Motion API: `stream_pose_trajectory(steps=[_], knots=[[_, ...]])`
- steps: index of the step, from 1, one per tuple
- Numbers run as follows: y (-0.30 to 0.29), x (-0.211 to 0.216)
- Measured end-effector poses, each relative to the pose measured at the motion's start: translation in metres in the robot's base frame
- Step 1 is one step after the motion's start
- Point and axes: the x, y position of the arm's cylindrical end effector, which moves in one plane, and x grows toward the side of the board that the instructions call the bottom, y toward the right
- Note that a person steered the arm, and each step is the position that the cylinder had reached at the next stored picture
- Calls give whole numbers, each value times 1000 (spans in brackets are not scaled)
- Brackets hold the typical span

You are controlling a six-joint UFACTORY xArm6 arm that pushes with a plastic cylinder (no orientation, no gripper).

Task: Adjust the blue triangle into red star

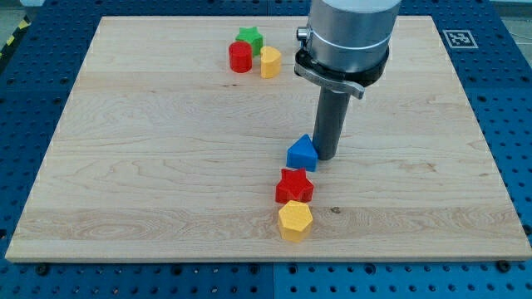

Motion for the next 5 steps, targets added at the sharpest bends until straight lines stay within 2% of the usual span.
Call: stream_pose_trajectory(steps=[3,5], knots=[[-16,-1],[-25,-40]])
